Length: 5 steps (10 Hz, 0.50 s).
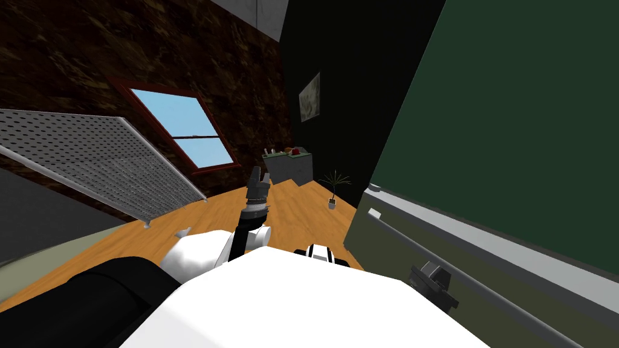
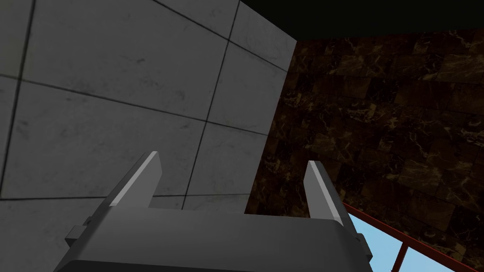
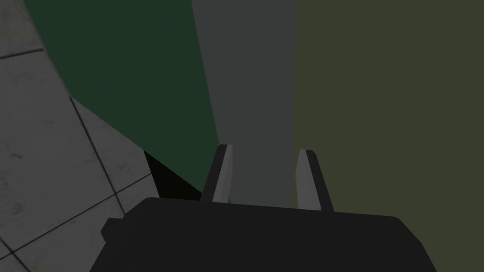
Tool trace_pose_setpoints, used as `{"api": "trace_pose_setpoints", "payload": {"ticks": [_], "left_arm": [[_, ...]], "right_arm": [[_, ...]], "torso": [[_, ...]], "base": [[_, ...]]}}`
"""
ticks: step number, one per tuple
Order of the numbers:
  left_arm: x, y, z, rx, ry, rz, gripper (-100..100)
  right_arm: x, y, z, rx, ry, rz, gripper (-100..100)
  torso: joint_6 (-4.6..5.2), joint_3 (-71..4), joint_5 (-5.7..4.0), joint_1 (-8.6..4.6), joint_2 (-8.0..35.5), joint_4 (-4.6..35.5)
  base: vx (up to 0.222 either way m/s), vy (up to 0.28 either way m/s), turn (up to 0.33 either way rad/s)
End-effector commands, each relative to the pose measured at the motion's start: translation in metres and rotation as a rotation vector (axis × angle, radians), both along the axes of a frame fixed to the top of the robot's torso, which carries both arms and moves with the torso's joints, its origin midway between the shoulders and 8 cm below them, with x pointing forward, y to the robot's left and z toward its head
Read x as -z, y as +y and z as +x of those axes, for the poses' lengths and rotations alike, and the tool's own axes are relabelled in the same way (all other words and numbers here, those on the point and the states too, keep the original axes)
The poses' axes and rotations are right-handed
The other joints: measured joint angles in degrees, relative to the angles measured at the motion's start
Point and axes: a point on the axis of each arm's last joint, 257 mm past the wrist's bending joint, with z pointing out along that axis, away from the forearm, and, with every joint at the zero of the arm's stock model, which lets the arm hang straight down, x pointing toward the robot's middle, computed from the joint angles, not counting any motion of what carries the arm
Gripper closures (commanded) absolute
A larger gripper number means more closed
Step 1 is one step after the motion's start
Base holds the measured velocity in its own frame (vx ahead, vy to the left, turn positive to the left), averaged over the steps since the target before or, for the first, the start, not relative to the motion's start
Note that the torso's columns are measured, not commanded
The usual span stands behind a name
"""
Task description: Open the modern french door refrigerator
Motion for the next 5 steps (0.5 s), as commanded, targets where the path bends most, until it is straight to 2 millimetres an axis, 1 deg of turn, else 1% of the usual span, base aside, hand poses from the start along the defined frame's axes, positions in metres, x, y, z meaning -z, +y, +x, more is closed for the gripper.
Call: {"api": "trace_pose_setpoints", "payload": {"ticks": [1,2,3,4,5], "left_arm": [[0.000,0.000,0.000,0.000,0.000,0.000,0],[0.000,0.000,0.000,0.000,0.000,0.000,0],[0.000,0.000,0.000,0.000,0.000,0.000,0],[0.000,0.000,0.000,0.000,0.000,0.000,0],[0.000,0.000,0.000,0.000,0.000,0.000,0]], "right_arm": [[-0.006,-0.014,0.016,-0.008,0.006,0.003,100],[-0.009,-0.019,0.024,-0.012,0.008,0.004,100],[-0.011,-0.024,0.031,-0.016,0.011,0.005,100],[-0.008,-0.020,0.025,-0.012,0.015,0.007,100],[-0.008,-0.020,0.028,-0.019,0.015,0.010,100]], "torso": [[0.00,0.0,0.15,0.04,0.0,0.1],[0.00,0.0,0.11,0.14,0.1,0.0],[-0.02,0.0,0.22,0.34,0.2,0.1],[-0.06,0.1,0.21,0.41,0.3,0.1],[-0.03,0.0,0.22,0.21,0.2,0.1]], "base": [[-0.085,0.090,-0.038],[-0.077,0.117,-0.032],[-0.125,0.119,-0.043],[-0.065,0.055,-0.004],[-0.103,0.087,-0.019]]}}
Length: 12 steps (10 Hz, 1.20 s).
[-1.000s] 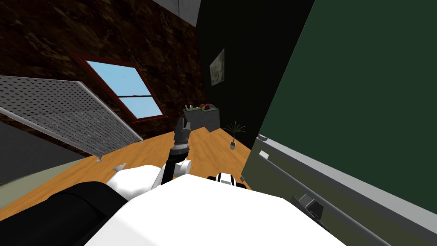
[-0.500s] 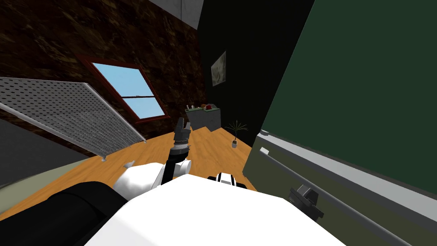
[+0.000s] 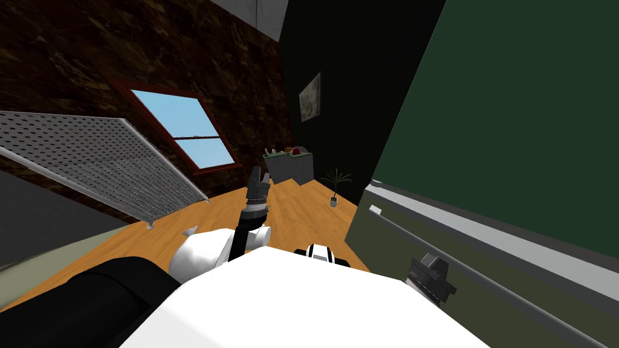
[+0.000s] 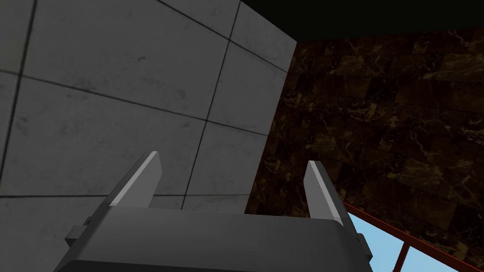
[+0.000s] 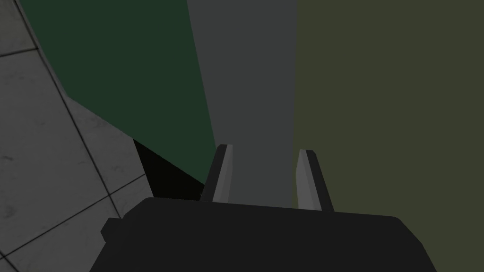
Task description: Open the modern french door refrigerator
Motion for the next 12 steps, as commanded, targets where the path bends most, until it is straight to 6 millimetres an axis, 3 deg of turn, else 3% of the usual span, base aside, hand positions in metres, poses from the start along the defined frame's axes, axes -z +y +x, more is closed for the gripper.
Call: {"api": "trace_pose_setpoints", "payload": {"ticks": [1,12], "left_arm": [[0.0000,0.0000,0.0000,0.000,0.000,0.000,0],[0.0000,0.0000,0.0000,0.000,0.000,0.000,0]], "right_arm": [[-0.0035,-0.0007,0.0039,-0.008,-0.009,-0.003,100],[-0.0049,0.0050,0.0105,-0.043,-0.008,0.001,100]], "torso": [[0.03,0.1,-0.05,0.10,0.1,0.0],[0.00,0.0,0.03,0.06,0.0,0.0]], "base": [[-0.121,0.122,-0.034],[-0.127,0.129,-0.030]]}}
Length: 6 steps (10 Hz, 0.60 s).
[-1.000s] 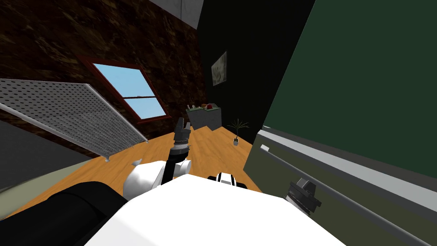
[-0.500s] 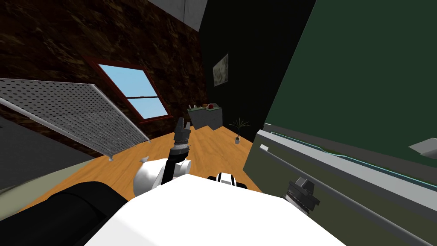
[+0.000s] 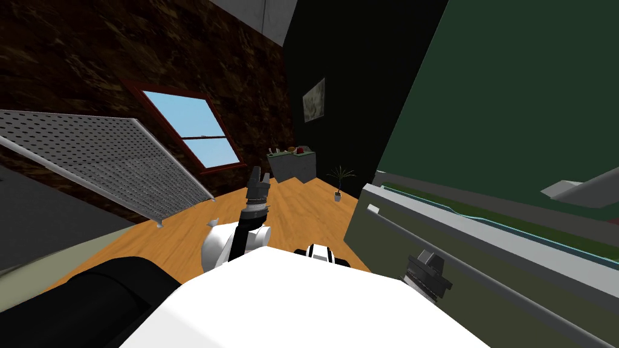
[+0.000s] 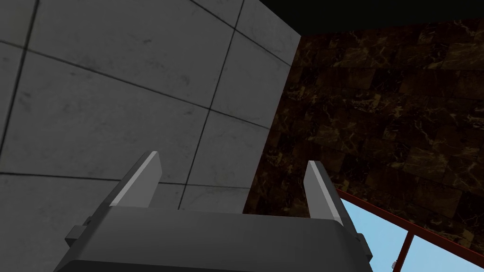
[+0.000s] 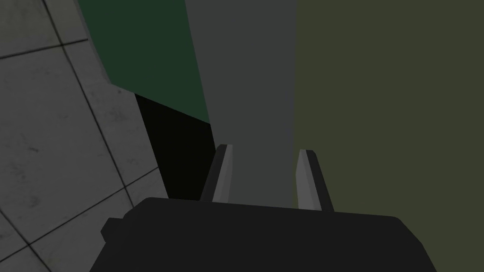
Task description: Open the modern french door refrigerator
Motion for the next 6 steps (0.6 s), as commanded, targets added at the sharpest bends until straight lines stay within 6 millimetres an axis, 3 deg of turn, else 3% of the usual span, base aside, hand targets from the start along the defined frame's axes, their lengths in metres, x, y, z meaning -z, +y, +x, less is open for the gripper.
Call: {"api": "trace_pose_setpoints", "payload": {"ticks": [1,2,3,4,6], "left_arm": [[0.000,0.000,0.000,0.000,0.000,0.000,0],[0.000,0.000,0.000,0.000,0.000,0.000,0],[0.000,0.000,0.000,0.000,0.000,0.000,0],[0.000,0.000,0.000,0.000,0.000,0.000,0],[0.000,0.000,0.000,0.000,0.000,0.000,0]], "right_arm": [[-0.006,0.002,0.002,-0.013,-0.017,-0.010,100],[-0.007,0.003,0.003,-0.017,-0.021,-0.013,100],[-0.011,-0.009,0.021,0.030,-0.006,-0.009,-100],[-0.011,-0.009,0.021,0.029,-0.006,-0.009,-100],[-0.020,-0.021,0.039,0.071,-0.006,-0.010,-100]], "torso": [[0.02,0.1,-0.04,0.19,0.2,0.0],[-0.02,0.1,-0.01,0.22,0.1,0.0],[-0.03,0.1,0.05,0.13,0.1,0.1],[-0.12,0.1,-0.15,-0.23,0.1,0.0],[0.04,-0.1,-0.32,-0.55,-0.3,-0.2]], "base": [[-0.143,0.173,-0.059],[-0.150,0.146,-0.051],[-0.203,0.048,0.297],[-0.168,-0.030,0.186],[-0.148,-0.034,0.138]]}}
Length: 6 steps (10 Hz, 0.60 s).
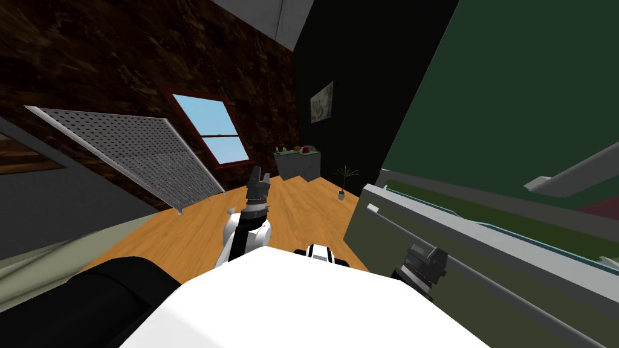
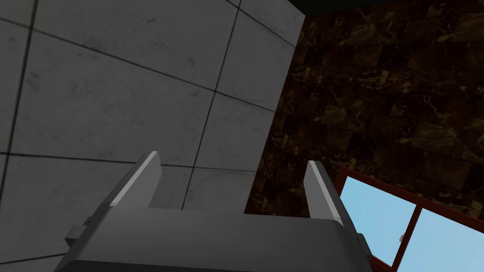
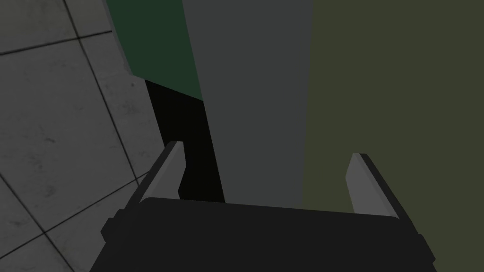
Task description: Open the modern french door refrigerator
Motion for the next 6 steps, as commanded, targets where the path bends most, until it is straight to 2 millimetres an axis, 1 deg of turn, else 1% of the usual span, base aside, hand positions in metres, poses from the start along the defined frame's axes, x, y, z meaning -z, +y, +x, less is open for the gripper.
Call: {"api": "trace_pose_setpoints", "payload": {"ticks": [1,3,4,5,6], "left_arm": [[0.000,0.000,0.000,0.000,0.000,0.000,0],[0.000,0.000,0.000,0.000,0.000,0.000,0],[0.000,0.000,0.000,0.000,0.000,0.000,0],[0.000,0.000,0.000,0.000,0.000,0.000,0],[0.000,0.000,0.000,0.000,0.000,0.000,0]], "right_arm": [[-0.015,-0.016,0.024,0.055,-0.003,-0.002,-100],[-0.026,-0.028,0.042,0.094,-0.004,0.003,-100],[-0.026,-0.028,0.042,0.094,-0.004,0.003,-100],[-0.026,-0.028,0.042,0.094,-0.004,0.003,-100],[-0.031,-0.033,0.051,0.113,-0.004,0.006,-100]], "torso": [[-0.05,0.0,-0.02,0.18,0.0,0.0],[-0.08,0.1,0.02,0.41,0.1,0.0],[-0.06,0.1,0.05,0.50,0.2,0.0],[0.00,0.1,0.03,0.41,0.1,0.0],[0.07,0.0,0.07,0.37,0.0,0.0]], "base": [[-0.162,-0.042,0.225],[-0.171,-0.007,0.196],[-0.143,0.009,0.057],[-0.057,-0.002,0.001],[-0.078,0.005,0.112]]}}
